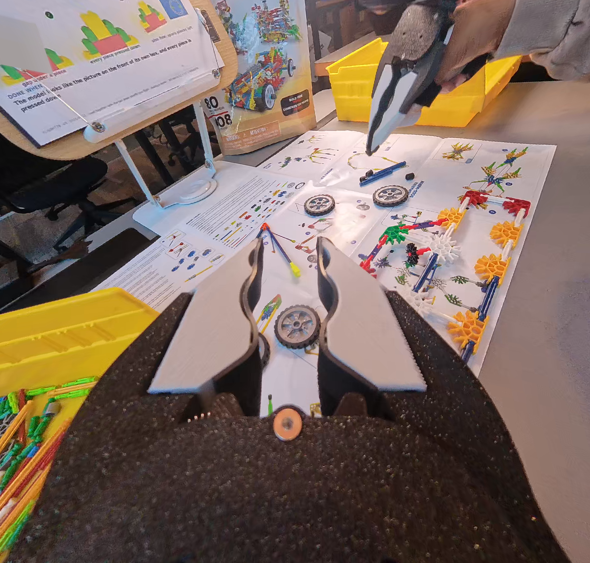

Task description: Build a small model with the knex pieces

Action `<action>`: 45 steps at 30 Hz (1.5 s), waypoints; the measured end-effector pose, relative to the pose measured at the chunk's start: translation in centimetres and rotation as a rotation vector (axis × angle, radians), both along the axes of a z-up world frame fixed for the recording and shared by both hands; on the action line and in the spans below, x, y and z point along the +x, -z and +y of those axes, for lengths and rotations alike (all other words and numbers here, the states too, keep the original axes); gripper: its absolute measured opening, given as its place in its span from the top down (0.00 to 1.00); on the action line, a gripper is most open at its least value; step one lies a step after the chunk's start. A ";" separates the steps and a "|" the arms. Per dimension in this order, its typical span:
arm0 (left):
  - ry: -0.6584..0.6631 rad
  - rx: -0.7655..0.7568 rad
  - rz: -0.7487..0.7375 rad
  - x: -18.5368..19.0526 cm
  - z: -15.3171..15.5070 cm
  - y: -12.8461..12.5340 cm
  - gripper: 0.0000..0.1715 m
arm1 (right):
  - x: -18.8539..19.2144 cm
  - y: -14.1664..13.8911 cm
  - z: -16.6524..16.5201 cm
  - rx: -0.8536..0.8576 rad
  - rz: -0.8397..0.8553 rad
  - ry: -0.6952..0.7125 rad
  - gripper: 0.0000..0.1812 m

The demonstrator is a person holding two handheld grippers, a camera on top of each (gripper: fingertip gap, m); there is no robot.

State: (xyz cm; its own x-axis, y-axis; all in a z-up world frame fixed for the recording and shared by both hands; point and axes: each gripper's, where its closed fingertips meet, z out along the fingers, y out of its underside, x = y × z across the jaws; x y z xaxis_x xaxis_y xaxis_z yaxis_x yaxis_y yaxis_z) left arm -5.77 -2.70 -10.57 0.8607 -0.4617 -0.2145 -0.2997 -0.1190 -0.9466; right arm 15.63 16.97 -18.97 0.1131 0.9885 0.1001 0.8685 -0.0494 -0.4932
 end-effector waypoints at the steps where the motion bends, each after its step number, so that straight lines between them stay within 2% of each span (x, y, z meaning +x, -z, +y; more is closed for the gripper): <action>1: -0.004 0.000 -0.004 -0.4 -0.3 0.0 0.82 | -0.1 1.0 0.0 -0.008 -0.011 0.003 0.98; 3: -0.021 0.002 -0.020 -1.3 -0.7 0.2 0.82 | -0.3 2.1 -0.1 -0.017 -0.024 0.012 0.98; 6: -0.044 0.009 -0.057 -2.4 -1.2 0.4 0.82 | -0.6 2.5 -0.4 -0.035 -0.018 0.020 0.97; 8: -0.052 0.013 -0.078 -2.7 -1.2 0.6 0.82 | -0.6 2.3 -0.3 -0.032 -0.013 0.030 0.94; 10: -0.054 0.015 -0.092 -2.9 -1.2 0.7 0.82 | -0.5 0.9 -0.1 -0.016 0.025 0.039 0.90; 12: -0.053 0.011 -0.096 -2.9 -1.2 0.9 0.82 | -0.2 -3.0 0.6 0.042 0.132 0.053 0.90; 14: -0.052 0.004 -0.095 -2.9 -1.1 1.1 0.82 | 1.1 -8.3 2.0 0.098 0.275 0.097 0.90; 16: -0.052 -0.006 -0.099 -2.9 -1.0 1.4 0.82 | 4.3 -13.0 4.6 0.173 0.381 0.191 0.92; 18: -0.052 -0.014 -0.098 -2.8 -0.8 1.6 0.82 | 8.6 -15.2 7.6 0.218 0.418 0.295 0.94; 20: -0.048 -0.019 -0.095 -2.5 -0.6 1.8 0.82 | 13.0 -14.0 10.5 0.219 0.374 0.407 0.94; 22: -0.044 -0.024 -0.094 -2.1 -0.4 1.9 0.82 | 15.8 -10.9 12.1 0.168 0.336 0.465 0.95; 26: -0.042 -0.049 -0.074 -1.4 -0.1 2.5 0.82 | 17.0 -5.0 12.8 0.051 0.323 0.493 0.95; 29: -0.048 -0.059 -0.058 -1.1 0.1 2.5 0.82 | 17.1 -2.4 13.6 0.033 0.296 0.495 0.95; 40: -0.072 -0.081 -0.054 -0.7 0.3 3.2 0.82 | 17.3 2.1 16.0 0.056 0.150 0.478 0.93; 45: -0.069 -0.086 -0.050 -0.5 0.5 3.3 0.82 | 17.8 2.2 16.5 0.098 0.110 0.488 0.95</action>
